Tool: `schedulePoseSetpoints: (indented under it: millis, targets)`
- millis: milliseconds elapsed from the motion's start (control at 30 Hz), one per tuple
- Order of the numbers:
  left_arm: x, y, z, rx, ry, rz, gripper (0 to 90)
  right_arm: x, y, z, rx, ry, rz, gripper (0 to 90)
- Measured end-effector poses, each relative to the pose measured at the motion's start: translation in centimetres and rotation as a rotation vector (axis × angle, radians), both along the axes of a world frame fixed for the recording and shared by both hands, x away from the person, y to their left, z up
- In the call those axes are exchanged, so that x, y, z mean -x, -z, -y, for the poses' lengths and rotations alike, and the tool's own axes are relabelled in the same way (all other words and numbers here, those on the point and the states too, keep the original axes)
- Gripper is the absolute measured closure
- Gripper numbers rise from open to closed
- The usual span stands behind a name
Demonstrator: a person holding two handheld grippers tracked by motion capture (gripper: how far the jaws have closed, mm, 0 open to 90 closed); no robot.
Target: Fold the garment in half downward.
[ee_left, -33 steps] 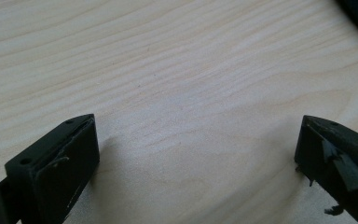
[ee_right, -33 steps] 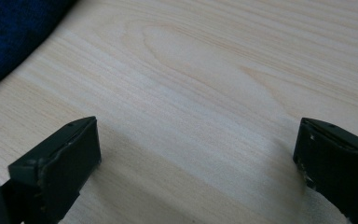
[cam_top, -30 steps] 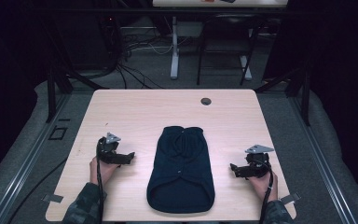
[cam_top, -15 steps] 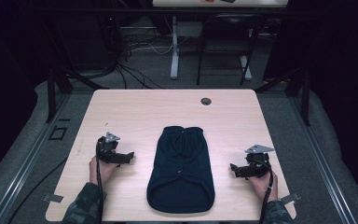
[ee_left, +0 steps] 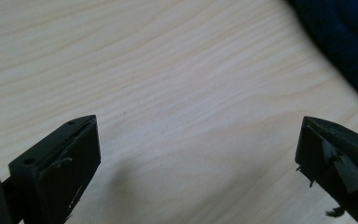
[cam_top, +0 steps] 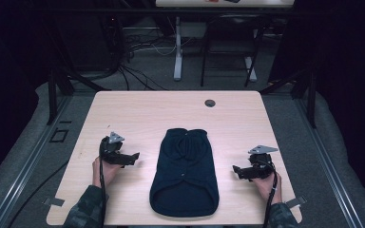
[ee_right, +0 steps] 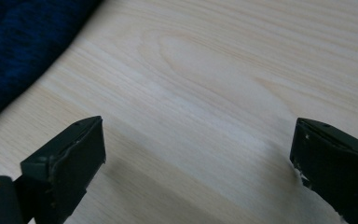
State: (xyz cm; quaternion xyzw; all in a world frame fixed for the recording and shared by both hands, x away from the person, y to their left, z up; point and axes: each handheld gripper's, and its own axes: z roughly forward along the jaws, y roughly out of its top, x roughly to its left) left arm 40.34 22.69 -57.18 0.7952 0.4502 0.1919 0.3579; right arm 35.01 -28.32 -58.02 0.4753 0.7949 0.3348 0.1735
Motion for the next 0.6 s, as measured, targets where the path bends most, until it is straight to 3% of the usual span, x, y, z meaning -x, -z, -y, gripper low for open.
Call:
schedulePoseSetpoints:
  millis: [367,600]
  targets:
    - [-1.3,-2.0,2.2,0.041,0.06,0.003,0.2,-1.4,-3.0,-2.6,-0.052,-0.07,-0.001,3.5]
    - [-2.2,-2.7,4.4,0.033,0.111,0.006,0.1,-2.7,-4.4,-4.1,-0.077,-0.121,-0.019,2.7]
